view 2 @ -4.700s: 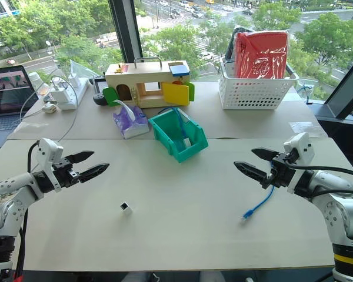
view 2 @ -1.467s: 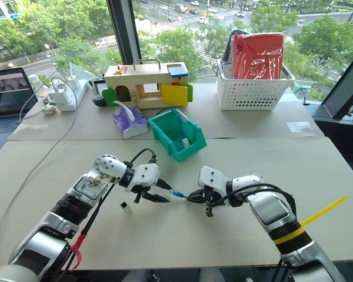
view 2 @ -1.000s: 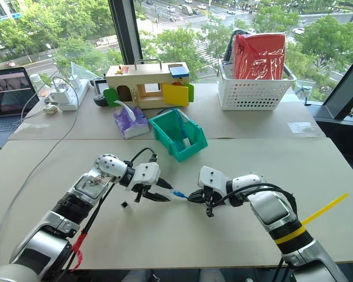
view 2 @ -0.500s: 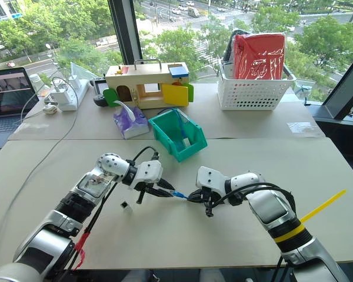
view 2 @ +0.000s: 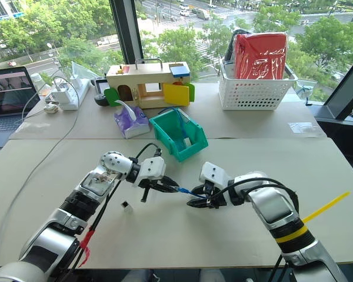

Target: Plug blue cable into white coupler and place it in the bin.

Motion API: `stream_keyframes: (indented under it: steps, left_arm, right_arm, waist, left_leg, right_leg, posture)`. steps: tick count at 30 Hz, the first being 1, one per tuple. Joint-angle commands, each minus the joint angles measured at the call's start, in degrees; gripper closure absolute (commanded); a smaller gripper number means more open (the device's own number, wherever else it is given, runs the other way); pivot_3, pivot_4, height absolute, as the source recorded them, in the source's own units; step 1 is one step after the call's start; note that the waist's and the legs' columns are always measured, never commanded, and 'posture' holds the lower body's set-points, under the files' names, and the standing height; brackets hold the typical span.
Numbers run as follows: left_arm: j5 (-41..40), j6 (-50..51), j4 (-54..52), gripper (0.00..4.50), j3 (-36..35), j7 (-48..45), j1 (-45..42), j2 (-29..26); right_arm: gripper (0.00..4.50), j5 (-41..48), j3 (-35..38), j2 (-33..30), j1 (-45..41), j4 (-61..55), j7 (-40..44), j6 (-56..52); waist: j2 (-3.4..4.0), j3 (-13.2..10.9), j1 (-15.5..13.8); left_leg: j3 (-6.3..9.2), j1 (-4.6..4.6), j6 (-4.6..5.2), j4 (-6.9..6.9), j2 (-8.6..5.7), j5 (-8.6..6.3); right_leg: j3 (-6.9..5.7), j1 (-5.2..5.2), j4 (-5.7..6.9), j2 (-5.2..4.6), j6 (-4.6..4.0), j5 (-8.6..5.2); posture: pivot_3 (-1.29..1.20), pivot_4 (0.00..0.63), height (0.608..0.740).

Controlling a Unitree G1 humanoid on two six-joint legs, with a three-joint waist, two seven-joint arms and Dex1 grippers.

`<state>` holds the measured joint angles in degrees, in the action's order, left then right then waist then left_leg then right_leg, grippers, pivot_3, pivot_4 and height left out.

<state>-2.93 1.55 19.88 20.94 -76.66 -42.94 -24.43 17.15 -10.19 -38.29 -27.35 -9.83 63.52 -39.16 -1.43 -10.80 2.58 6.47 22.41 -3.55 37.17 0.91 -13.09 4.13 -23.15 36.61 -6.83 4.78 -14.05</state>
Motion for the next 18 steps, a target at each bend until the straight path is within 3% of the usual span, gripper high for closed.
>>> stream_keyframes:
  steps: [1,3,6,8,12,16,18]
  left_arm:
    - [-2.77,0.23,-4.57,4.42,-2.54,0.42,-1.61,0.31]
    - [-3.61,0.1,-5.55,4.42,-3.4,1.22,-2.41,0.73]
    - [-4.64,0.69,-7.06,4.42,-5.19,3.4,-4.38,1.66]
    - [-6.36,1.61,-8.19,4.42,-7.31,5.89,-6.51,3.12]
    - [-8.36,1.03,-8.59,4.42,-10.62,10.98,-8.71,6.3]
    - [-4.6,-4.47,-5.6,4.42,-12.98,22.24,-11.21,11.01]
    - [-5.86,-1.35,-8.97,4.42,-13.44,27.74,-11.11,15.41]
  right_arm:
    - [0.84,9.46,14.86,-2.73,-2.25,-4.65,-1.53,-5.13]
    - [0.21,14.54,21.7,-5.01,-2.39,-6.41,-1.69,-8.28]
    - [0.21,24.82,31.15,-6.28,-2.72,-10.56,-3.55,-14.26]
    - [0.21,31.64,37.5,-3.23,-4.61,-12.71,-11.08,-17.31]
    - [0.21,37.27,41.74,0.44,-2.03,-19.61,-22.3,-19.19]
    - [0.21,59.3,43.58,0.77,1.45,-22.02,-36.66,-25.53]
    - [0.21,60.34,41.79,2.2,3.15,-22.35,-41.97,-24.48]
  waist:
    - [0.0,0.0,-0.03]
    - [0.0,-0.01,-0.11]
    - [0.0,-0.01,-0.11]
    - [-0.01,-0.01,0.0]
    - [-0.01,-0.01,-0.08]
    - [-0.02,-0.01,-0.22]
    - [-0.02,-0.01,-0.18]
  left_leg:
    - [0.0,0.02,0.0,0.0,0.0,0.0]
    - [0.01,0.0,0.01,-0.02,0.0,-0.01]
    - [0.02,0.0,0.02,-0.04,0.0,-0.01]
    - [0.02,0.01,0.03,-0.04,0.0,-0.01]
    - [0.02,-0.04,0.03,-0.04,0.01,-0.01]
    - [0.02,0.02,0.03,-0.03,-0.03,-0.01]
    - [0.02,0.02,0.03,-0.02,-0.04,-0.01]
  right_leg:
    - [0.0,-0.02,-0.01,0.0,0.0,0.0]
    - [-0.01,-0.01,-0.01,0.0,0.0,0.0]
    - [-0.02,0.0,-0.04,0.0,0.0,0.0]
    - [-0.01,0.01,-0.04,0.0,0.0,0.0]
    - [-0.01,0.04,0.0,0.0,0.0,0.0]
    - [-0.01,0.03,-0.05,-0.03,0.01,0.0]
    - [0.01,0.03,-0.03,-0.04,0.0,0.0]
  posture:
    - [0.0,0.15,0.74]
    - [0.0,0.15,0.74]
    - [0.0,0.15,0.74]
    - [0.0,0.15,0.74]
    - [0.0,0.15,0.74]
    - [0.0,0.15,0.74]
    - [0.0,0.15,0.74]
